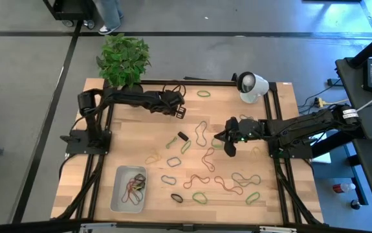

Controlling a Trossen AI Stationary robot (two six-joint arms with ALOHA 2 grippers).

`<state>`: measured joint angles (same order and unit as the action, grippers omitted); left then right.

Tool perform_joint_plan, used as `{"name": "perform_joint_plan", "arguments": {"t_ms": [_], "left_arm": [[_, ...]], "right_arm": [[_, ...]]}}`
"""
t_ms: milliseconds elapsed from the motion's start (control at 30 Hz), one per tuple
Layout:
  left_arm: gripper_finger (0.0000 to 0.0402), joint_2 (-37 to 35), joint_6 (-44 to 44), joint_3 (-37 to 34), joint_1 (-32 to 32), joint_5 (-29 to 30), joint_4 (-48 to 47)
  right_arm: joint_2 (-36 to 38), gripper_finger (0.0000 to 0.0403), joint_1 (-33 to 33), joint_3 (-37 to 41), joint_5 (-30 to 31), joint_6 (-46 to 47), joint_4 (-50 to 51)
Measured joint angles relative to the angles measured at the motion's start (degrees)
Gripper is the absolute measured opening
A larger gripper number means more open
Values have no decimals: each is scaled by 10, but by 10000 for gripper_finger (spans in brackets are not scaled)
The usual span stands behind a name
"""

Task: Pick and place rubber bands into bin
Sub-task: Put the yellow rubber band into the bin

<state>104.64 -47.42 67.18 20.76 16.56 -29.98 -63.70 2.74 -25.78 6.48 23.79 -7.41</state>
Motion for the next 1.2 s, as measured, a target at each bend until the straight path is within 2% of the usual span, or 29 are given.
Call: {"name": "perform_joint_plan", "arguments": {"t_ms": [267,500,633,933,1200], "left_arm": [[169,47,0,1,21,-15,30],[188,82,1,4,22,-8,38],[156,85,2,3,22,-16,30],[11,82,32,2,17,-17,12],[2,26,46,-2,-27,-34,-41]], "right_arm": [[0,7,0,0,0,2,0],[0,7,0,0,3,14,-1],[0,7,0,0,15,15,-1],[0,7,0,0,16,14,-1],[0,7,0,0,16,9,0]]}}
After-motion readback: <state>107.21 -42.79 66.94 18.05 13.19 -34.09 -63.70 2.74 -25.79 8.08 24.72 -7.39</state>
